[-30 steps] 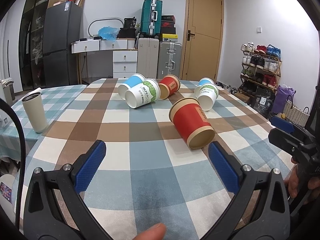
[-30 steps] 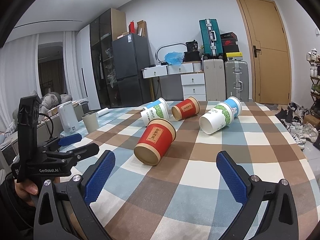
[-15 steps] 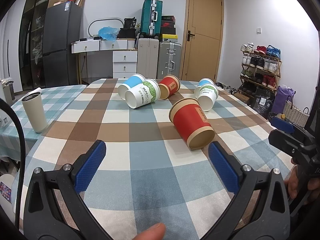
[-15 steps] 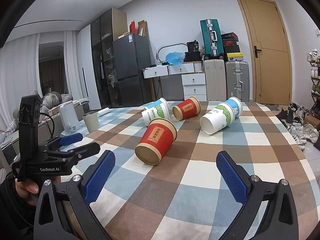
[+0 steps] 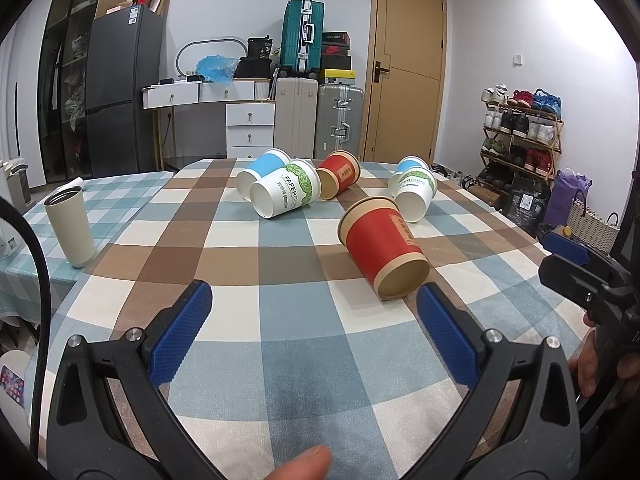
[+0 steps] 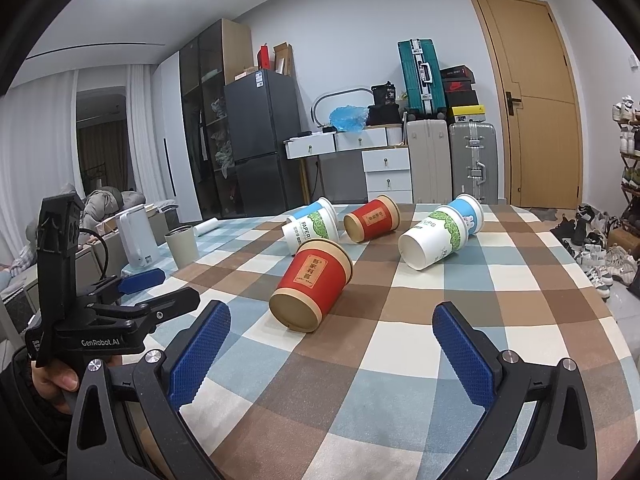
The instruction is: Flip cup upright
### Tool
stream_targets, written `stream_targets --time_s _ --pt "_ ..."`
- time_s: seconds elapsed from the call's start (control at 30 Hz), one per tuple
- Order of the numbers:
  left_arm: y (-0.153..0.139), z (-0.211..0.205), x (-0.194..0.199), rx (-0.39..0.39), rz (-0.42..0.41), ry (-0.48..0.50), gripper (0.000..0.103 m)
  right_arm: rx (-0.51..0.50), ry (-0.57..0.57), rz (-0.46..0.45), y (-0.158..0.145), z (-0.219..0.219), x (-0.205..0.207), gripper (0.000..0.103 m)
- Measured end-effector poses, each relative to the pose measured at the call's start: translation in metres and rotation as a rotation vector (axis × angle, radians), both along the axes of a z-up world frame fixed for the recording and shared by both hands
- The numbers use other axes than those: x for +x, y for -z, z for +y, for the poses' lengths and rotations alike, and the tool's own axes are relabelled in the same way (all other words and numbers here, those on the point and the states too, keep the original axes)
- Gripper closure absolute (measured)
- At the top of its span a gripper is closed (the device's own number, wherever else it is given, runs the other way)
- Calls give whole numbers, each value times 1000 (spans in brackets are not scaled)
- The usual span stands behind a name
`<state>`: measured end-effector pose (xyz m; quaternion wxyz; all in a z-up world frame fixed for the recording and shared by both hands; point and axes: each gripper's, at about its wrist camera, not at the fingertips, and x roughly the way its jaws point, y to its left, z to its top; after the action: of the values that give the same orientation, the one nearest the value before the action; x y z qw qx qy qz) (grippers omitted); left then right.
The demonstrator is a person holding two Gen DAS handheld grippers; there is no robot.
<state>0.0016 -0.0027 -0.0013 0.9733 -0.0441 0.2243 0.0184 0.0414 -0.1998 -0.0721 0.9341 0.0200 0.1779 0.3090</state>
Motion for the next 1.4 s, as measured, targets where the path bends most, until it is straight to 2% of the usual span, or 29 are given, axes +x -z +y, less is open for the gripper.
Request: stream_targets --time_s 0.57,0.83,1.03,1.17,1.4 --pt "-2 0 0 4 -1 -5 1 7 7 3 -1 -1 2 0" --pt "-4 -11 10 3 33 6 1 9 51 37 -1 -6 9 0" --pt "-12 -18 30 -40 68 10 1 -13 77 43 -2 -11 10 0" --pt "-13 -26 52 -24 102 -22 1 -40 118 24 -4 -16 11 0" --pt "-6 -35 92 -47 172 -12 1 -17 145 40 -5 -23 18 0"
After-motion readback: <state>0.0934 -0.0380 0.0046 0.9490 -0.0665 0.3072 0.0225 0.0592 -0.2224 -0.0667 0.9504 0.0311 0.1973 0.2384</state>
